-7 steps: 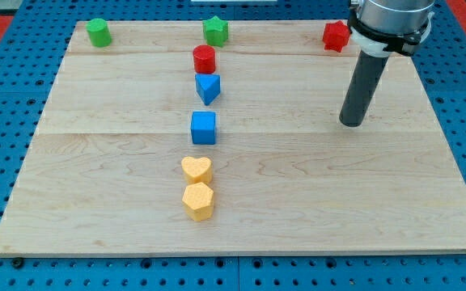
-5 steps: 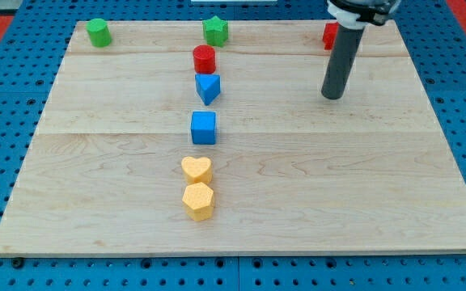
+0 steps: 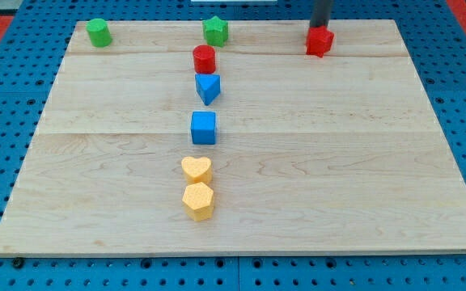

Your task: Push the red star parallel to the right of the yellow heart

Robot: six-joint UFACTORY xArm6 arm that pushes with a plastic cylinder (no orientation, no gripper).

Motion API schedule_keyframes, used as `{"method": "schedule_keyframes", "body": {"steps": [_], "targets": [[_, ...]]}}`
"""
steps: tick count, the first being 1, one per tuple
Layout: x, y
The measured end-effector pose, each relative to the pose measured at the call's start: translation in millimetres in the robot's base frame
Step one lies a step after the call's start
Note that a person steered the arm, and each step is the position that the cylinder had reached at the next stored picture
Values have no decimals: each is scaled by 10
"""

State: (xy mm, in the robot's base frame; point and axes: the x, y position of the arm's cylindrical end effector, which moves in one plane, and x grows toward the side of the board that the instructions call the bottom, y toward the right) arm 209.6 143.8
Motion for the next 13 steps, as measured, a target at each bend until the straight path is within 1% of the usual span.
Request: {"method": "schedule_keyframes", "body": {"steps": [1, 2, 3, 4, 5, 6, 7, 8, 9, 12, 13], "targets": [[-171, 103], [449, 106], [639, 374], [682, 169], [386, -10], [342, -389], [567, -369], [708, 137], [924, 119], [909, 141], [915, 464]]}}
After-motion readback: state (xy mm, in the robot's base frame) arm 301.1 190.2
